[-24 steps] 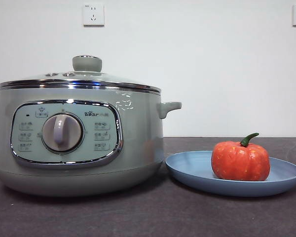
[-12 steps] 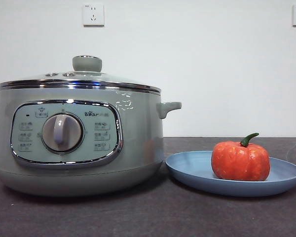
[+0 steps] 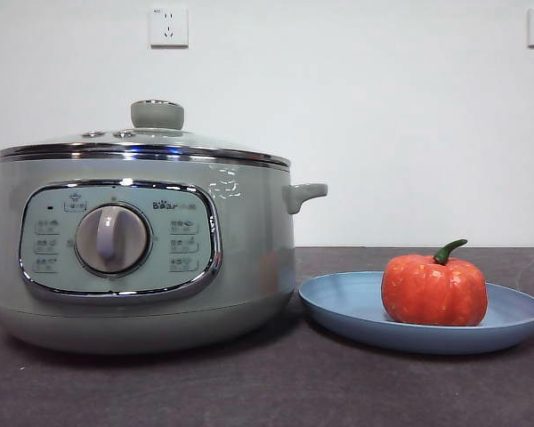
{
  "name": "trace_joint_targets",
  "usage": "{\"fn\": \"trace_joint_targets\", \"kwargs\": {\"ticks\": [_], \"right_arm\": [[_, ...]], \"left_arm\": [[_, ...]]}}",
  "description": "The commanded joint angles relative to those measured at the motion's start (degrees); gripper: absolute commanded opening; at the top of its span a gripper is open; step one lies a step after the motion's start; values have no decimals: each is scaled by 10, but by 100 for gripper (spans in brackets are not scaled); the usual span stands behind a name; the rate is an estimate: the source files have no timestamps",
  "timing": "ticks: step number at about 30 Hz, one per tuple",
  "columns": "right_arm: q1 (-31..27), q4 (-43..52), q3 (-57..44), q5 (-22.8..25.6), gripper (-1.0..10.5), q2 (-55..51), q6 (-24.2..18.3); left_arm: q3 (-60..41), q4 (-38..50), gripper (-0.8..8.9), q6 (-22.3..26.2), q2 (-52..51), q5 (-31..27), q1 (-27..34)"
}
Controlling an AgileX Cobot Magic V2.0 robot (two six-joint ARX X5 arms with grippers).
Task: Take the pumpkin out from the steamer,put the pumpkin in the blue plate,close the lid
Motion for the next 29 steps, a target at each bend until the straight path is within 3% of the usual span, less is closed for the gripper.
{"fn": "trace_joint_targets", "kwargs": {"ticks": [1, 3, 6, 12, 20, 29], "right_arm": [[-23, -2, -8, -14, -11, -39, -65], [-63, 21, -21, -68, -11, -66, -106], [-130, 78, -66, -153, -11, -104, -129], [-220, 177, -195, -210, -11, -179, -113], [-247, 212, -307, -214, -11, -225, -53], [-247, 189, -337, -212, -11, -238, -30]], "left_arm": [[-9, 2, -3, -4, -2, 0, 2], [-9, 2, -3, -3, -2, -1, 2], [-9, 2, -3, -4, -2, 0, 2], [-9, 2, -3, -4, -2, 0, 2], [-9, 2, -3, -4, -2, 0, 2], [-9, 2, -3, -4, -2, 0, 2]]}}
